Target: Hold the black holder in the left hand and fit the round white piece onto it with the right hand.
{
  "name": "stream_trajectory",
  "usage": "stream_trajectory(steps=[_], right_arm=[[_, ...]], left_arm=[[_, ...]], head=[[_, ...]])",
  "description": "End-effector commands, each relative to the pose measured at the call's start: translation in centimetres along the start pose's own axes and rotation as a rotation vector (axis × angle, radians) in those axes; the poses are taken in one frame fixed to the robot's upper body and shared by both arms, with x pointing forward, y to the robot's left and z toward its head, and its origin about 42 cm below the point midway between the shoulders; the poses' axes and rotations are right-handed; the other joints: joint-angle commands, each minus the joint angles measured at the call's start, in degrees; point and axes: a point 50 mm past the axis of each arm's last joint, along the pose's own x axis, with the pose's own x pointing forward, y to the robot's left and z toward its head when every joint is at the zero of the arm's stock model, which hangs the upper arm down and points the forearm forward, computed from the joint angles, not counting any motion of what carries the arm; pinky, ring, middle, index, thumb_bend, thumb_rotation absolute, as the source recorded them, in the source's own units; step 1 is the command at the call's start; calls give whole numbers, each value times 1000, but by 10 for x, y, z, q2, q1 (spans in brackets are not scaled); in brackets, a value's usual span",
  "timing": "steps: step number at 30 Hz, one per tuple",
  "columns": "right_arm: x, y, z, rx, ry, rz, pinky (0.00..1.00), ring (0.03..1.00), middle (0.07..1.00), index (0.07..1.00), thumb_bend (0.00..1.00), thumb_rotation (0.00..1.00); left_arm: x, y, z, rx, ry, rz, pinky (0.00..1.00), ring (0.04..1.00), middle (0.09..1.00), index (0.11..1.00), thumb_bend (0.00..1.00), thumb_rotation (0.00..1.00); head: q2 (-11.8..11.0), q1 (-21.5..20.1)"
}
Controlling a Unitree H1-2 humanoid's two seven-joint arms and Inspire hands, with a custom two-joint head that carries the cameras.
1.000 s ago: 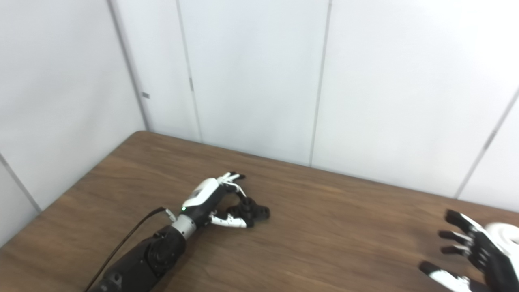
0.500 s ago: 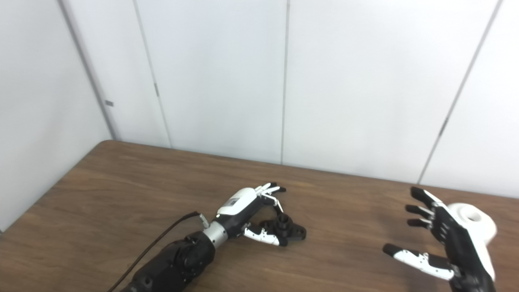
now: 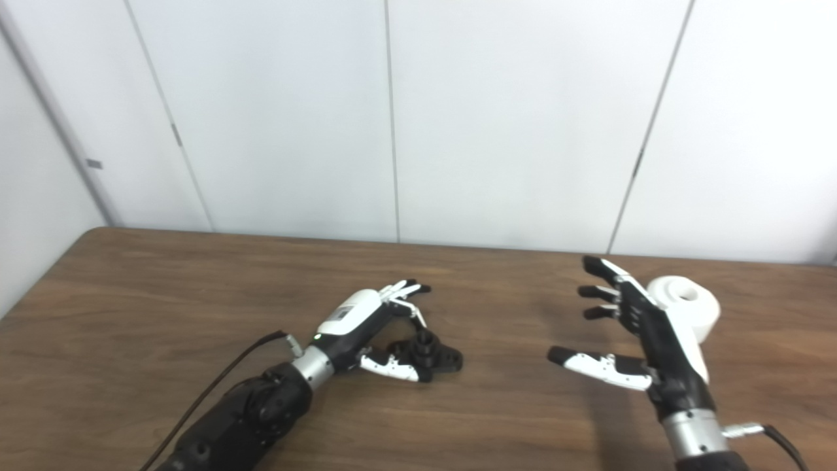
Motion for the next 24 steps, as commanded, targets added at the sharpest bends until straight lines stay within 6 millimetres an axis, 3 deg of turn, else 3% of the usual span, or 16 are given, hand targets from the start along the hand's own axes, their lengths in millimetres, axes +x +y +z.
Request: stream_trajectory(steps=[1,6,8,12,17,24], right_arm=[[15,-12,23,-40,-109,-43,646,757,865,845,760,302],[30,-24,29,-143,-126,-33,603,747,848,852,764,252],[37,-28,34,-222,-120,-30,594,743,841,853,774,248],[55,-41,45,-475,-124,-42,587,746,850,850,775,254],[79,-60,55,-779,-72,-69,654,838,923,841,771,279],[98,-98,64,-956,46,-108,677,861,928,834,806,286]], left_arm=[[-46,-78,-8,-37,70,-239,1000,1000,946,480,524,66],[-55,-68,-18,23,85,-260,1000,1000,946,480,524,67],[-60,-64,-23,42,86,-265,1000,1000,945,481,524,67],[-73,-56,-35,50,91,-262,1000,1000,940,481,525,65],[-90,-50,-49,41,109,-260,1000,1000,936,482,525,65],[-100,-42,-62,8,151,-258,1000,1000,942,481,525,61]], head=[[1,-12],[-9,-66],[-17,-114],[-28,-186],[-61,-285],[-92,-355]])
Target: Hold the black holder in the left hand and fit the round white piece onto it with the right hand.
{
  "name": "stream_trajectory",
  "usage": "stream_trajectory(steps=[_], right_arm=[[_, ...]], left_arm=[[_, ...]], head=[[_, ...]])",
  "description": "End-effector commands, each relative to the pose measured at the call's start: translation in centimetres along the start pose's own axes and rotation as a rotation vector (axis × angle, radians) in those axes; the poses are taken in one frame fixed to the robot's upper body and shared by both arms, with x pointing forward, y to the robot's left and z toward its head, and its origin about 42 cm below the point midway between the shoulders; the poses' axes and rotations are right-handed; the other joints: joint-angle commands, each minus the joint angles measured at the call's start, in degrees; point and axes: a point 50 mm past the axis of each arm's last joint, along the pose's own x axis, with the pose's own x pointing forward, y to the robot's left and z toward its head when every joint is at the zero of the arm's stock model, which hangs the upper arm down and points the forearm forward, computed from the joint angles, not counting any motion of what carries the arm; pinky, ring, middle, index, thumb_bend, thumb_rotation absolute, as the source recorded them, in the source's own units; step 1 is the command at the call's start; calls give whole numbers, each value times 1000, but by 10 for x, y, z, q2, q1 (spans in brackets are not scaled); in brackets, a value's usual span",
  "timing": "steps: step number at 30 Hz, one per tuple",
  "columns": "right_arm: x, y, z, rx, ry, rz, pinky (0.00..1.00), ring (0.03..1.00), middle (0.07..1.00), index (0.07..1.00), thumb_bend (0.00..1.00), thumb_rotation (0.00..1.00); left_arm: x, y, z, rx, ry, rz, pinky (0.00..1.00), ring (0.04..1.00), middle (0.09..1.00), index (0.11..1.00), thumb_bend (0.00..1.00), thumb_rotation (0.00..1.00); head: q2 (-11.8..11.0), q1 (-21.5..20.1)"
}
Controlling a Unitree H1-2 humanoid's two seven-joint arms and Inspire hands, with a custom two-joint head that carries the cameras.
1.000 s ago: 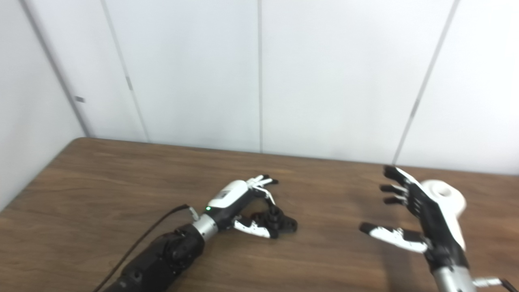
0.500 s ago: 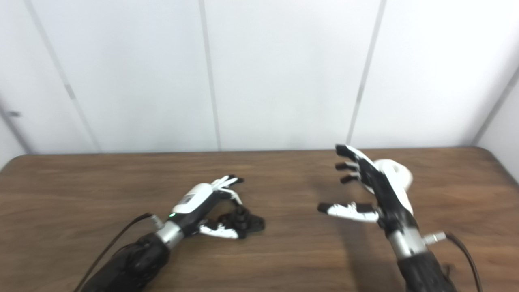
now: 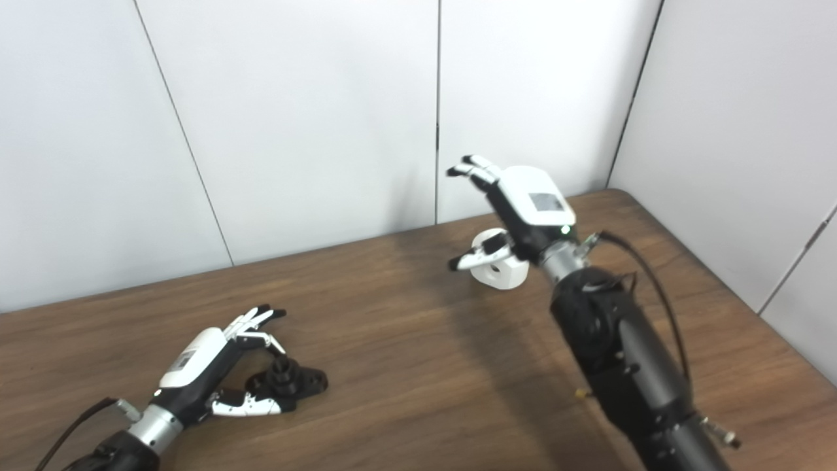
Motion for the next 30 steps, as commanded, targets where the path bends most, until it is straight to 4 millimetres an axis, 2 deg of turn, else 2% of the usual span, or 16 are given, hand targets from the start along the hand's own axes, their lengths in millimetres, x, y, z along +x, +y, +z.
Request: stream_trajectory(steps=[1,7,13,21,25,30], right_arm=[[15,-30,-2,-56,34,-45,703,884,943,849,811,312],[17,-38,-24,-105,152,0,773,941,984,860,839,355],[19,-37,-32,-133,196,15,857,976,1000,867,824,412],[23,-40,-32,-124,220,72,864,989,1000,887,883,488],[27,-38,-30,-130,231,101,858,983,1000,887,930,591],[29,-32,-28,-109,246,123,859,981,1000,878,995,662]], left_arm=[[-70,-61,-38,-26,186,-218,1000,1000,942,481,525,61],[-71,-58,-44,-22,197,-208,1000,1000,933,480,524,61],[-72,-54,-48,-28,210,-199,1000,1000,925,480,524,61],[-75,-54,-51,-27,215,-195,1000,1000,921,480,524,61],[-75,-55,-50,-24,212,-197,1000,1000,925,480,524,61],[-74,-55,-49,-26,210,-194,1000,1000,925,480,524,61]], head=[[-12,-21],[-31,-43],[-36,-45],[-38,-43],[-41,-42],[-40,-40]])
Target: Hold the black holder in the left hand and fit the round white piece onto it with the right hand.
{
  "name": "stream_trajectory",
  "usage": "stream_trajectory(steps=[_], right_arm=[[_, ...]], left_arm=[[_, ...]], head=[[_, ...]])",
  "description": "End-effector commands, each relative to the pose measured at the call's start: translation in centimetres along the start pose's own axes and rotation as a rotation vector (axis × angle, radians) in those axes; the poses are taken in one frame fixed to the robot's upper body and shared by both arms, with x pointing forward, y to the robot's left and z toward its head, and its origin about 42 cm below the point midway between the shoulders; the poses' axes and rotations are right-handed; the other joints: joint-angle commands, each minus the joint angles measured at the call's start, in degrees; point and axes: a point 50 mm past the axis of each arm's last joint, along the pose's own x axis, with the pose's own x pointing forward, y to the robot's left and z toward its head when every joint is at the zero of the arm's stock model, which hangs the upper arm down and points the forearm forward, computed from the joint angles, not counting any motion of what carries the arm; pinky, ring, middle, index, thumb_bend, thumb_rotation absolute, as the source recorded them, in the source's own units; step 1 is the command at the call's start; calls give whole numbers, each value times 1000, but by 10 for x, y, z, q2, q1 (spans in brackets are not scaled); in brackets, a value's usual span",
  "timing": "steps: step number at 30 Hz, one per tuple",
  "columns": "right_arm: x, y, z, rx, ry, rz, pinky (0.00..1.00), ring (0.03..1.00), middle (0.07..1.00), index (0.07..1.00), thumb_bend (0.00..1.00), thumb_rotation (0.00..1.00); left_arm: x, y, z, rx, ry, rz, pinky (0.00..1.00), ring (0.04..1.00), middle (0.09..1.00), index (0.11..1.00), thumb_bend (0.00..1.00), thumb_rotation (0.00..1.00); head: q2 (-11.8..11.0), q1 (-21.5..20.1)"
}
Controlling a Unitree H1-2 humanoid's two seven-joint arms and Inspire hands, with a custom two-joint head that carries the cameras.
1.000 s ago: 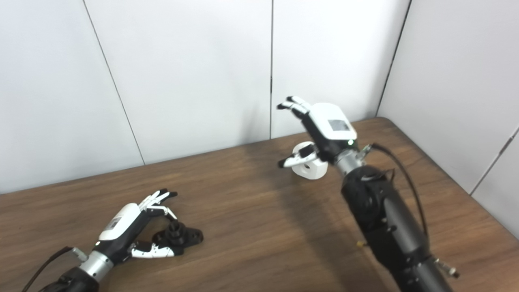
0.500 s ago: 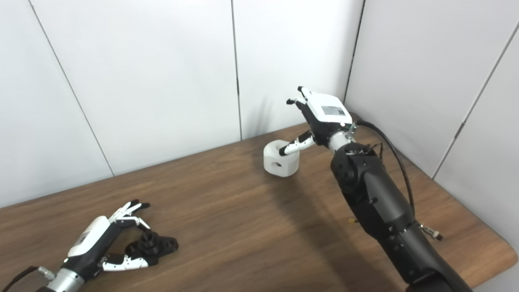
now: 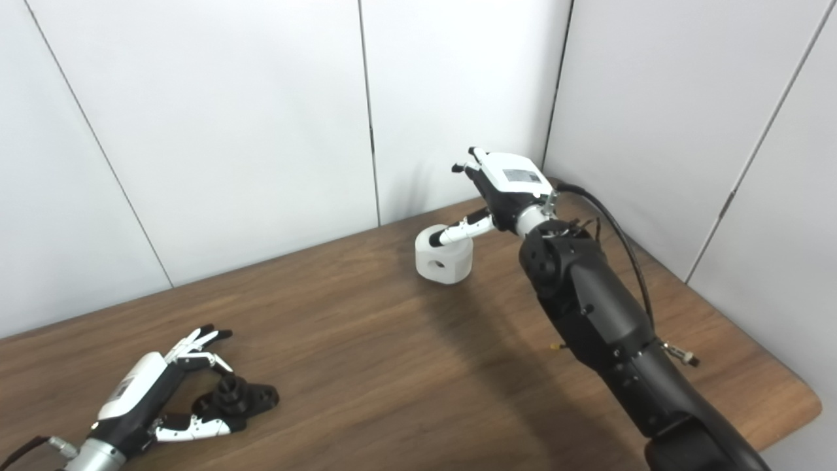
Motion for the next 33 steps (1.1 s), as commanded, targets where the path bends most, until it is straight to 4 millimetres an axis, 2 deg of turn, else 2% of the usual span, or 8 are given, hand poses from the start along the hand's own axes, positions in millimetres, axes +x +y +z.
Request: stream_trajectory(steps=[1,14,20,26,33], right_arm=[[7,-26,6,1,-5,-69,856,980,1000,878,999,674],[14,0,13,95,31,-4,838,984,1000,896,995,617],[17,2,10,90,43,10,851,983,1000,893,979,611],[21,9,6,54,67,28,857,982,1000,898,900,577],[26,14,-3,51,101,39,858,982,1000,900,910,550]], left_arm=[[-75,-57,-44,-5,207,-188,1000,1000,923,480,524,61],[-80,-56,-47,-21,224,-180,1000,1000,925,481,524,59],[-82,-54,-48,-22,227,-176,1000,1000,924,481,524,59],[-83,-53,-48,-24,225,-172,1000,1000,921,481,524,60],[-85,-52,-50,-15,230,-180,1000,1000,926,481,524,59]], head=[[0,0],[4,9],[7,10],[6,10],[7,9]])
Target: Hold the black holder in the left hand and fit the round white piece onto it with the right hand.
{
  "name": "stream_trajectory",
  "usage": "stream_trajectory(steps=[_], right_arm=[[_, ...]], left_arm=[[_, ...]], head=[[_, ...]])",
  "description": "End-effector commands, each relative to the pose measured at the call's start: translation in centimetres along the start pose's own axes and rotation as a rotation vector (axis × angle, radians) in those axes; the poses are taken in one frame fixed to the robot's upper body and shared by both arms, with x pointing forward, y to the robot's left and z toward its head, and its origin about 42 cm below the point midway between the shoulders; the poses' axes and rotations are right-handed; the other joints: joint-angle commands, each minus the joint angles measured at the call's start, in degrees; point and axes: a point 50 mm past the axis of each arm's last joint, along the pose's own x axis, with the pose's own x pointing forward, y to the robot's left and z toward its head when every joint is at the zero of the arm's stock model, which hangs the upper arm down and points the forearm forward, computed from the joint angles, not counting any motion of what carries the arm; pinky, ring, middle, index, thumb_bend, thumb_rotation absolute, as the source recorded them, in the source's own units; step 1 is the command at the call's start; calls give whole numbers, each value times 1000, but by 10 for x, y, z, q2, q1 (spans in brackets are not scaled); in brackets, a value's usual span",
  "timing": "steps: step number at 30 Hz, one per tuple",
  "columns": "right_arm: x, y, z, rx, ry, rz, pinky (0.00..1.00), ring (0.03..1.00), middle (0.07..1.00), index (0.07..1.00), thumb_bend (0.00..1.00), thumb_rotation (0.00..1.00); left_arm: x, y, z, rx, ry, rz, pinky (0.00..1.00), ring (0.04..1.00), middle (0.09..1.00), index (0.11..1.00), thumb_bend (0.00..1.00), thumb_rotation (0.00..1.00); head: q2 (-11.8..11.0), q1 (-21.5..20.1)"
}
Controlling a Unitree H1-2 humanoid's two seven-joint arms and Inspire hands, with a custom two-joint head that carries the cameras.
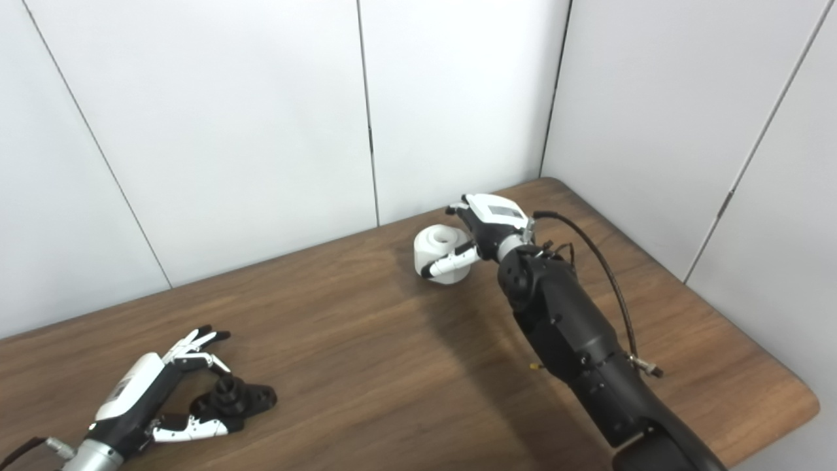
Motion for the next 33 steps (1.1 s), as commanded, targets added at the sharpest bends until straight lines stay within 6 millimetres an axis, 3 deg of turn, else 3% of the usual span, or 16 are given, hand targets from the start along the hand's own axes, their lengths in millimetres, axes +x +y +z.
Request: stream_trajectory(steps=[1,17,33], right_arm=[[6,-41,4,-17,-11,-130,860,982,1000,901,910,549],[14,-35,-6,-2,28,-104,868,975,1000,892,915,525],[18,-29,11,-28,-7,-97,853,962,998,865,921,544]], left_arm=[[-84,-53,-50,-3,225,-183,1000,1000,927,481,524,59],[-85,-50,-49,-1,218,-187,1000,1000,926,481,524,59],[-84,-51,-48,7,213,-179,1000,1000,921,481,524,59]], head=[[1,0],[3,4],[8,12]])
